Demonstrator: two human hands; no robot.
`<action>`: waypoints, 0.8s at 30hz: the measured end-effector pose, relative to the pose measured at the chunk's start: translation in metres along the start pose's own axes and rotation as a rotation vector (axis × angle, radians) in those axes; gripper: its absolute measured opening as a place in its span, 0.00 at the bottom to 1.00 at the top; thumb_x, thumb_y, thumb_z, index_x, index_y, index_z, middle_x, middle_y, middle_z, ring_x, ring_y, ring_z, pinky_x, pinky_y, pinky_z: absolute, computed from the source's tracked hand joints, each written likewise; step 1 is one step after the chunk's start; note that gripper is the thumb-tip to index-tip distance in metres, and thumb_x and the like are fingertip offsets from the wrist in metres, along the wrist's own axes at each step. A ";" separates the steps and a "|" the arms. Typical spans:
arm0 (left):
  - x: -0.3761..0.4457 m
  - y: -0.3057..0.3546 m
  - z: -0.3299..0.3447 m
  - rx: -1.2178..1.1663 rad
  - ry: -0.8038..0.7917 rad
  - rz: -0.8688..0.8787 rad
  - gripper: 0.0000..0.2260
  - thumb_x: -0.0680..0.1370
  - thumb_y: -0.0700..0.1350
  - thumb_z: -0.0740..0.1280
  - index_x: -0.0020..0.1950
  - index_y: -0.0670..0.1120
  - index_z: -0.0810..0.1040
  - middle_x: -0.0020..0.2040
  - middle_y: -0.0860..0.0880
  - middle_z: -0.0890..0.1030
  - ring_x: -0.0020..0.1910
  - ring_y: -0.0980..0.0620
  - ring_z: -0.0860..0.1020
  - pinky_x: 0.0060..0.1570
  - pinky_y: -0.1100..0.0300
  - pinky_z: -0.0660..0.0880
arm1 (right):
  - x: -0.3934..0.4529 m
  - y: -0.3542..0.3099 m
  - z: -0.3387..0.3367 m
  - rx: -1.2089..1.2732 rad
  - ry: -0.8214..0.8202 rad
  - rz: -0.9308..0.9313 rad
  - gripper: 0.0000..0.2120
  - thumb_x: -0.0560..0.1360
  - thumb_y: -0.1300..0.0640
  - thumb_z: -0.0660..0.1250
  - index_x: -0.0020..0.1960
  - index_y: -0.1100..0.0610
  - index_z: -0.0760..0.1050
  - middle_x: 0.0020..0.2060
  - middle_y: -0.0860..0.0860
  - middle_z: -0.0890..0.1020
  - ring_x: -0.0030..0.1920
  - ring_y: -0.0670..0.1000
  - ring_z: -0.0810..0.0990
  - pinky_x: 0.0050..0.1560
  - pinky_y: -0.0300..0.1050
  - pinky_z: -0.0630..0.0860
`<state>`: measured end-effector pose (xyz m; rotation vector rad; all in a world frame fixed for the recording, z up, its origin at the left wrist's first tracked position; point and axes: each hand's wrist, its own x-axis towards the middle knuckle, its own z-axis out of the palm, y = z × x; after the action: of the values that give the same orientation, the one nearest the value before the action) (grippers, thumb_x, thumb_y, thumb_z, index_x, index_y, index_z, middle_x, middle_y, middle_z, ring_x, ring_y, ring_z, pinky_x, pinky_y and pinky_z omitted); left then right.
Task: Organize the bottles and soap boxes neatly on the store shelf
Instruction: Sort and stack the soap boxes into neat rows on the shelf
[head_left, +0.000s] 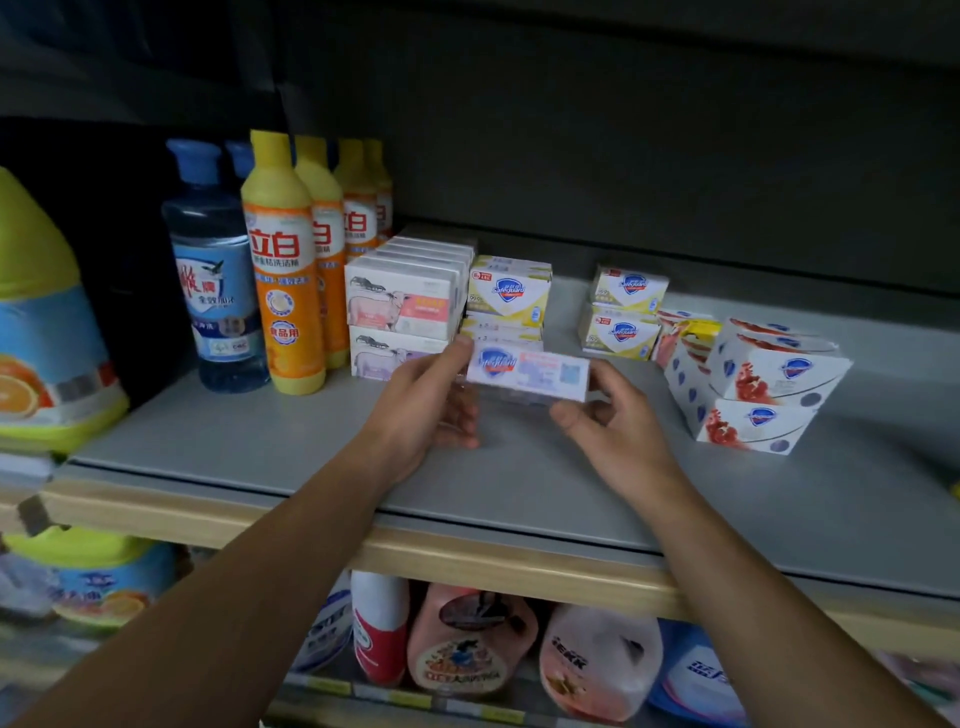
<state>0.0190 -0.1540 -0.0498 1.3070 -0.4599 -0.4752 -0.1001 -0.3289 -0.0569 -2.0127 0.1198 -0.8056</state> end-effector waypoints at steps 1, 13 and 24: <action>-0.001 -0.001 0.001 0.022 -0.014 0.011 0.23 0.72 0.64 0.68 0.45 0.44 0.82 0.33 0.42 0.80 0.30 0.47 0.78 0.30 0.56 0.77 | 0.000 0.000 0.000 -0.016 0.026 0.021 0.11 0.73 0.50 0.71 0.54 0.43 0.77 0.47 0.47 0.83 0.38 0.48 0.78 0.41 0.44 0.76; -0.006 -0.004 0.006 0.219 0.005 0.074 0.21 0.78 0.60 0.65 0.41 0.42 0.79 0.28 0.45 0.78 0.25 0.50 0.75 0.23 0.62 0.71 | 0.000 0.002 -0.001 -0.093 0.065 0.214 0.22 0.77 0.43 0.64 0.37 0.61 0.77 0.22 0.45 0.75 0.24 0.41 0.72 0.28 0.33 0.69; -0.009 0.003 0.006 0.062 -0.005 0.076 0.11 0.79 0.58 0.65 0.50 0.55 0.83 0.40 0.41 0.82 0.32 0.46 0.78 0.29 0.57 0.77 | -0.005 -0.003 -0.001 0.052 -0.067 0.038 0.19 0.74 0.51 0.71 0.62 0.37 0.73 0.35 0.51 0.84 0.29 0.47 0.80 0.32 0.35 0.75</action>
<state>0.0083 -0.1531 -0.0460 1.3437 -0.5302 -0.4040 -0.1054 -0.3263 -0.0569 -1.9802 0.0970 -0.7095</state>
